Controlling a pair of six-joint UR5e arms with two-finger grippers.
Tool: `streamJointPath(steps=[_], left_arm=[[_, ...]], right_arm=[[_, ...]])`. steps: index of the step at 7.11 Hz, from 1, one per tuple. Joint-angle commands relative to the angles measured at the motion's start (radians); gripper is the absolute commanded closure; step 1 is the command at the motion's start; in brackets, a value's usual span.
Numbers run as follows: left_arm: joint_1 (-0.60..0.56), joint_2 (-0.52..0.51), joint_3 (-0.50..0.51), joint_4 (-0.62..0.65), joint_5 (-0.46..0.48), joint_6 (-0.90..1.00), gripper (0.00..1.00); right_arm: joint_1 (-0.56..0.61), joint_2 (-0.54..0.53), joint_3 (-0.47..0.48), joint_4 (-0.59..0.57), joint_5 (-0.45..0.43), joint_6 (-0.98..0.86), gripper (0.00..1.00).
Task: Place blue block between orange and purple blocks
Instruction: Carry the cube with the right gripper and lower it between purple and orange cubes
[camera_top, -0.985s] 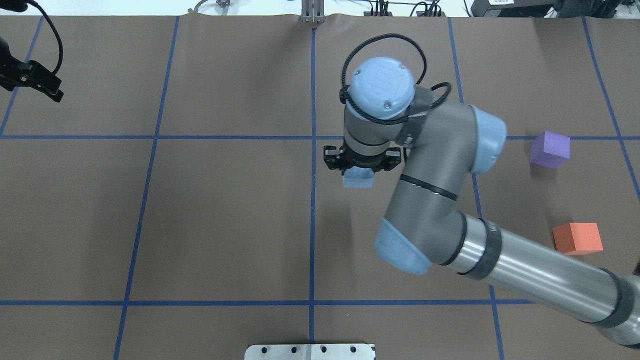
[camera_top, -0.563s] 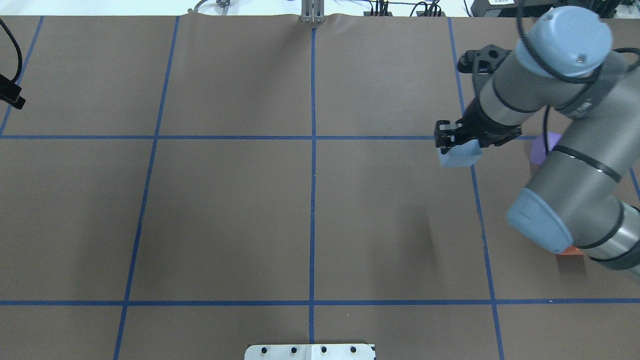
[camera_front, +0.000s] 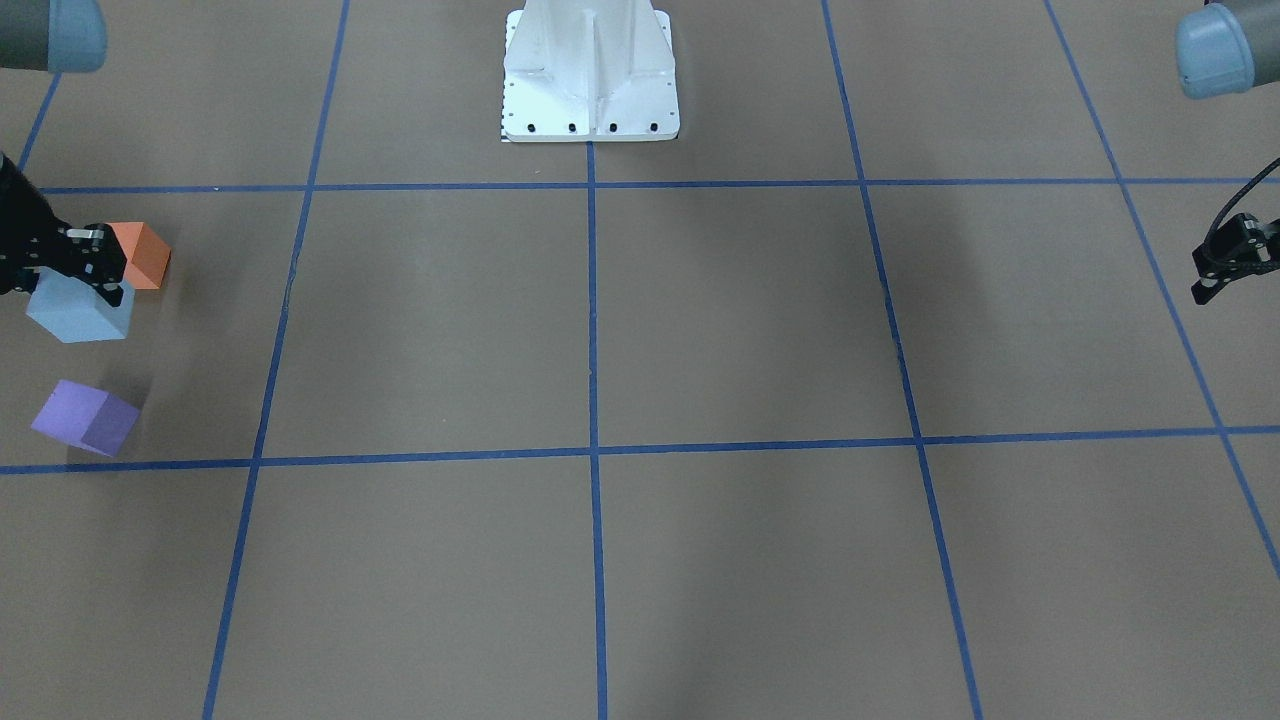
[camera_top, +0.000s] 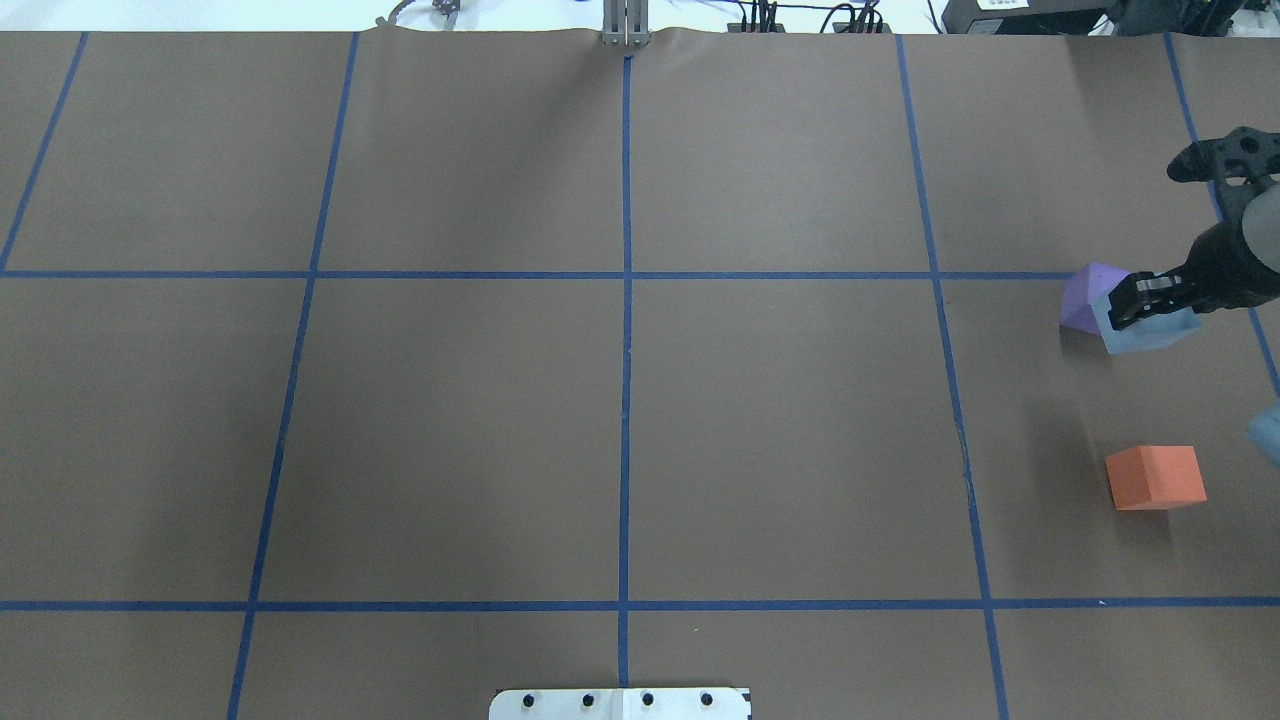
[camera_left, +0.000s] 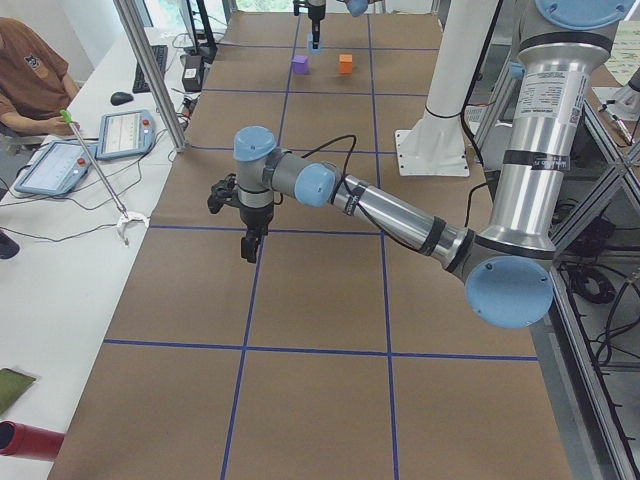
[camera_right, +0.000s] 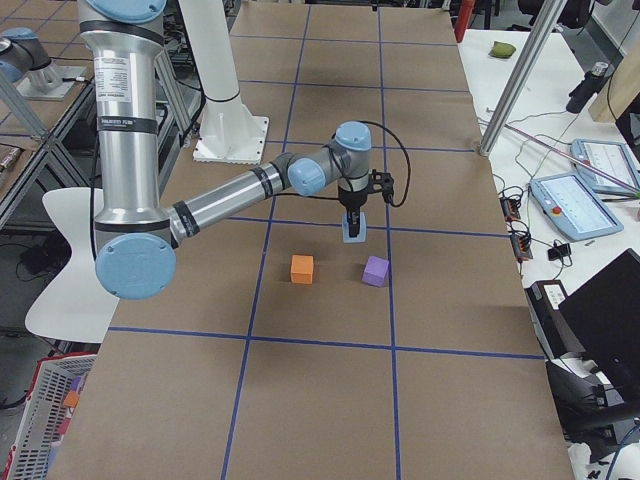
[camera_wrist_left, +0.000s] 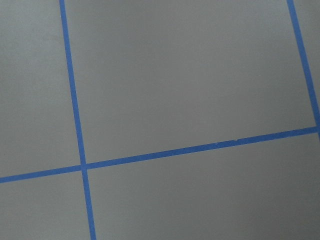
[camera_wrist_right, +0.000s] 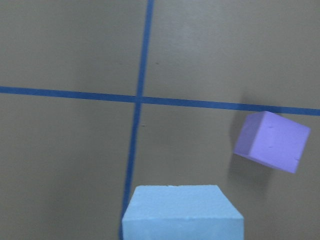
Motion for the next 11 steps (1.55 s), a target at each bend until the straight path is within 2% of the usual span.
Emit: streamJointPath(steps=[1, 4, 6, 11], left_arm=[[0.002, 0.013, 0.016, -0.020, 0.001, -0.002, 0.00], [0.003, 0.011, 0.032, -0.024, 0.001, 0.001, 0.00], [0.003, 0.011, 0.033, -0.029, 0.001, 0.001, 0.00], [0.003, 0.011, 0.032, -0.029, 0.001, -0.002, 0.00]], right_arm=[[0.005, -0.017, -0.161, 0.134, 0.005, -0.010, 1.00], [-0.007, -0.025, -0.157, 0.135, 0.065, 0.023, 1.00], [-0.082, -0.019, -0.166, 0.134, 0.062, 0.082, 1.00], [-0.095, -0.002, -0.226, 0.132, 0.059, 0.082, 1.00]])
